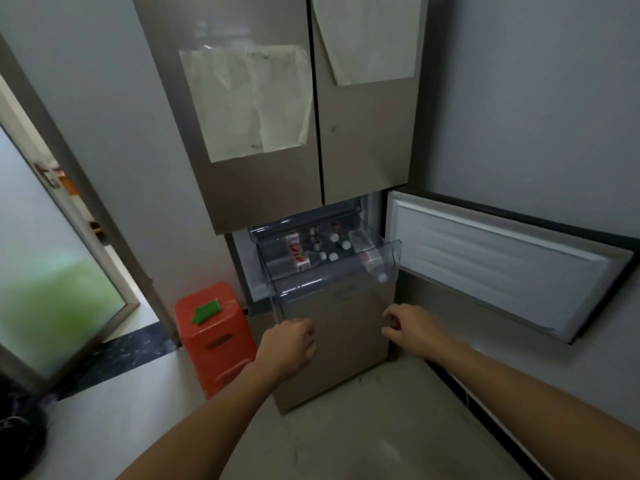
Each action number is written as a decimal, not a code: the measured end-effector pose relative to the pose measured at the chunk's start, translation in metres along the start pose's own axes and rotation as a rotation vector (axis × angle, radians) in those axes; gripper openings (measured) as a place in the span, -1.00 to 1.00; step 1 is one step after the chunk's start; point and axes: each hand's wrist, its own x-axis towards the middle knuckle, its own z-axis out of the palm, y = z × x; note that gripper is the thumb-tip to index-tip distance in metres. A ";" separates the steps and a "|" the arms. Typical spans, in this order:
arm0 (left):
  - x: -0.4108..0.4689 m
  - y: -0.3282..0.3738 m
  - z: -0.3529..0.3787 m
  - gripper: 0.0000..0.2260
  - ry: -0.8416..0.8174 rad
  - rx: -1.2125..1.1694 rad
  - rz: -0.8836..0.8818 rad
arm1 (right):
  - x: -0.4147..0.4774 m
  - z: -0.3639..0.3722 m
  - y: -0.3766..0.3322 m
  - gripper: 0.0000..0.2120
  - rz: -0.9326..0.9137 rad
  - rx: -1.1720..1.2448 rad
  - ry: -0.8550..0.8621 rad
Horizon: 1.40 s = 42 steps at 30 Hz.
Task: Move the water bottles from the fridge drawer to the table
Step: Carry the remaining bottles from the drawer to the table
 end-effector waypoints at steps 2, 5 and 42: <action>0.035 -0.002 0.001 -0.83 0.030 -0.032 -0.019 | 0.043 -0.019 0.009 -0.62 -0.016 -0.018 0.025; 0.076 -0.011 0.006 -0.83 0.009 -0.047 -0.036 | 0.097 -0.033 0.012 -0.63 -0.030 -0.015 0.011; 0.311 -0.081 0.113 -0.63 -0.015 -0.139 -0.277 | 0.481 0.068 0.070 -0.15 0.446 0.077 -0.317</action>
